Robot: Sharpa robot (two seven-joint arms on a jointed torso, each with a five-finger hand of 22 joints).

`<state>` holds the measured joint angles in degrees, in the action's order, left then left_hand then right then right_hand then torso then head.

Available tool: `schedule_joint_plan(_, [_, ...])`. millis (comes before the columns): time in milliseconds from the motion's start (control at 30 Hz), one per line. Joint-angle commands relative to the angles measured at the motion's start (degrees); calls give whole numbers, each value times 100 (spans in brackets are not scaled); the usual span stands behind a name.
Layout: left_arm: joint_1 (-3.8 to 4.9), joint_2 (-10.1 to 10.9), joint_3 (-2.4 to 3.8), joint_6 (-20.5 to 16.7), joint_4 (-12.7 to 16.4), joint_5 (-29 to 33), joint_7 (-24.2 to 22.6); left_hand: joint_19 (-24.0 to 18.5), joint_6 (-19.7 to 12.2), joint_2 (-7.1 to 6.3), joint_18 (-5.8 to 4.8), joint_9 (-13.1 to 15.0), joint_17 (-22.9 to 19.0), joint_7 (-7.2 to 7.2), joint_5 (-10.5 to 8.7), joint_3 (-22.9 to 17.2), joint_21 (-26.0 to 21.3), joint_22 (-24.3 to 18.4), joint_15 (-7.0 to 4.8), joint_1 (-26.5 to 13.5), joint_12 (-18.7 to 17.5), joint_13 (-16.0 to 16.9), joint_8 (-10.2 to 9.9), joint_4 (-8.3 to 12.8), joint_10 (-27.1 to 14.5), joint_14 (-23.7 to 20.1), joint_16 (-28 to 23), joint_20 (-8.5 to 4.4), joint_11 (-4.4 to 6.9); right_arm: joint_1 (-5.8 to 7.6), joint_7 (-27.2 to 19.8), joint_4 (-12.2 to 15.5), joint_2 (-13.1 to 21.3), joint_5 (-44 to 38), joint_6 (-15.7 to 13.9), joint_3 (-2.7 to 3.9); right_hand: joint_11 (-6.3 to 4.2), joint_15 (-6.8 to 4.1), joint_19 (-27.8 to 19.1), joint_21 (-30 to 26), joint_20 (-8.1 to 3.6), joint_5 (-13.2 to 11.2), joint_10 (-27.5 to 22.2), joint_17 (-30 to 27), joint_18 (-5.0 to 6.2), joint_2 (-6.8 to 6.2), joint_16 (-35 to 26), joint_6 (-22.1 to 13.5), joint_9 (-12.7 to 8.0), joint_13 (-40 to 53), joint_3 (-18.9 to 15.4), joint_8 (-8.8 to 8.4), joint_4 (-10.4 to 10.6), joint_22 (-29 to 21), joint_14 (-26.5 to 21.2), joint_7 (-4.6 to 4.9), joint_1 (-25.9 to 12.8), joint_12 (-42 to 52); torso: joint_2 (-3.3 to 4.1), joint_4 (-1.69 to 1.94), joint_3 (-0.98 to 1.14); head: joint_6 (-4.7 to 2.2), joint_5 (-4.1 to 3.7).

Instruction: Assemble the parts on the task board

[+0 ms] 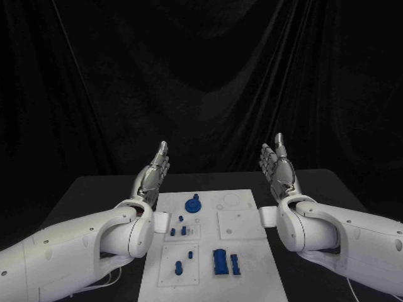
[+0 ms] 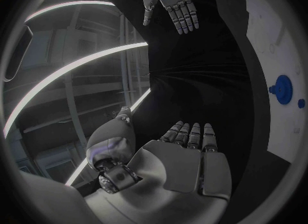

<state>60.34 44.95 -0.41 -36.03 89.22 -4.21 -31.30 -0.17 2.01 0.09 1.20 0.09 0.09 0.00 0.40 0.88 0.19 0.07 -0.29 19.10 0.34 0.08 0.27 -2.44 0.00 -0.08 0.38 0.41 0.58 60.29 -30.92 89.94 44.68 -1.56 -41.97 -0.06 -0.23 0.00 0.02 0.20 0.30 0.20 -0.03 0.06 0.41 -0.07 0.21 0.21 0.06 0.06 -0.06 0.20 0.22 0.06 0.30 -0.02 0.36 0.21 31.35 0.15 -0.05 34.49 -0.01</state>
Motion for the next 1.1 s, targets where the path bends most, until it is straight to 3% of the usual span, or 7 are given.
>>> schedule_joint_plan(33, [-16, -22, 32, -779, 64, 407, 144, 17, -201, -9, -120, -9, -9, 0, -40, -88, -19, -7, 29, -609, -34, -8, -27, 244, 0, 8, -38, -41, -58, -13, 112, 1, 1, 156, -215, 6, 23, 0, -2, -20, -30, -20, 3, -6, -41, 7, -21, -21, -6, -6, 6, -20, -22, -6, -30, 2, -36, -21, -17, -15, 5, -11, 1])
schedule_joint_plan(633, [-18, -26, 41, -809, 73, 421, 150, 17, -201, -9, -120, -9, -9, 0, -40, -88, -19, -7, 29, -1287, -34, -8, -27, 244, 0, 8, -38, -41, -58, -13, 112, 1, 1, 156, -215, 6, 23, 0, -2, -20, -30, -20, 3, -6, -41, 7, -21, -21, -6, -6, 6, -20, -22, -6, -30, 2, -36, -21, -17, -15, 5, -11, 1])
schedule_joint_plan(700, [-18, -26, 41, -809, 73, 421, 150, 17, -201, -9, -120, -9, -9, 0, -40, -88, -19, -7, 29, -1501, -34, -8, -27, 244, 0, 8, -38, -41, -58, -13, 112, 1, 1, 156, -215, 6, 23, 0, -2, -20, -30, -20, 3, -6, -41, 7, -21, -21, -6, -6, 6, -20, -22, -6, -30, 2, -36, -21, -17, -15, 5, -11, 1])
schedule_joint_plan(733, [-18, -26, 41, -809, 73, 421, 150, 17, -201, -9, -120, -9, -9, 0, -40, -88, -19, -7, 29, -1910, -34, -8, -27, 244, 0, 8, -38, -41, -58, -13, 112, 1, 1, 156, -215, 6, 23, 0, -2, -20, -30, -20, 3, -6, -41, 7, -21, -21, -6, -6, 6, -20, -22, -6, -30, 2, -36, -21, -17, -15, 5, -11, 1])
schedule_joint_plan(1100, [-18, -26, 41, -809, 73, 421, 150, 17, -201, -9, -120, -9, -9, 0, -40, -88, -19, -7, 29, -1910, -34, -8, -27, 244, 0, 8, -38, -41, -58, -13, 112, 1, 1, 156, -215, 6, 23, 0, -2, -20, -30, -20, 3, -6, -41, 7, -21, -21, -6, -6, 6, -20, -22, -6, -30, 2, -36, -21, -17, -15, 5, -11, 1])
